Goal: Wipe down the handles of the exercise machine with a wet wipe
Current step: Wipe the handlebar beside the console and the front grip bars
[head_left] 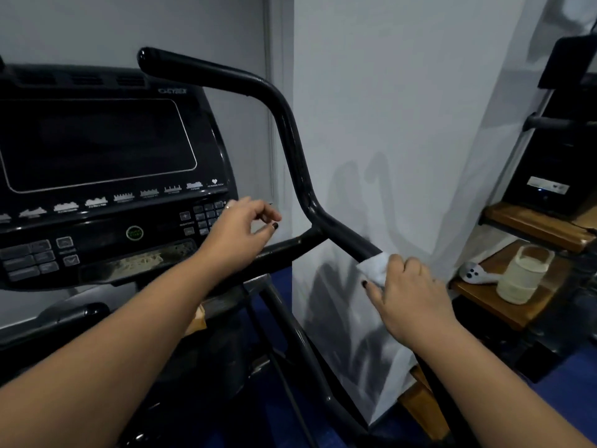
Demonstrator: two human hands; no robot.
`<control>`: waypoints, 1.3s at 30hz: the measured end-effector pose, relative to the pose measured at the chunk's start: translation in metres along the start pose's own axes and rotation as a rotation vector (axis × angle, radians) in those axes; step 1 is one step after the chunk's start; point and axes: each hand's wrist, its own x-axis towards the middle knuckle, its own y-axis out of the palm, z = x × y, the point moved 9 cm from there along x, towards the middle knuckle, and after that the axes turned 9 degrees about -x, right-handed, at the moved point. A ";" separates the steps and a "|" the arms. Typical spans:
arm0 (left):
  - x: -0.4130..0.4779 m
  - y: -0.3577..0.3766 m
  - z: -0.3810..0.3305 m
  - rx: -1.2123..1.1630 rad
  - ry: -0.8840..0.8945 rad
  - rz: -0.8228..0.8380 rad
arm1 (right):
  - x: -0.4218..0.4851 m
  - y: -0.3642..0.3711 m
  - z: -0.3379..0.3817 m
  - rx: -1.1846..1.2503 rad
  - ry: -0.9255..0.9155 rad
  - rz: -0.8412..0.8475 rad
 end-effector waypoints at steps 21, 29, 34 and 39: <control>0.067 -0.053 0.112 1.120 0.297 0.132 | 0.139 0.004 0.092 0.247 -0.155 0.544; 0.065 -0.055 0.109 1.106 0.296 0.125 | 0.135 0.013 0.083 0.341 -0.069 0.498; 0.065 -0.056 0.109 1.085 0.294 0.131 | 0.120 0.012 0.067 0.287 -0.044 0.425; 0.066 -0.056 0.109 1.061 0.285 0.136 | 0.099 0.013 0.044 0.417 0.004 0.495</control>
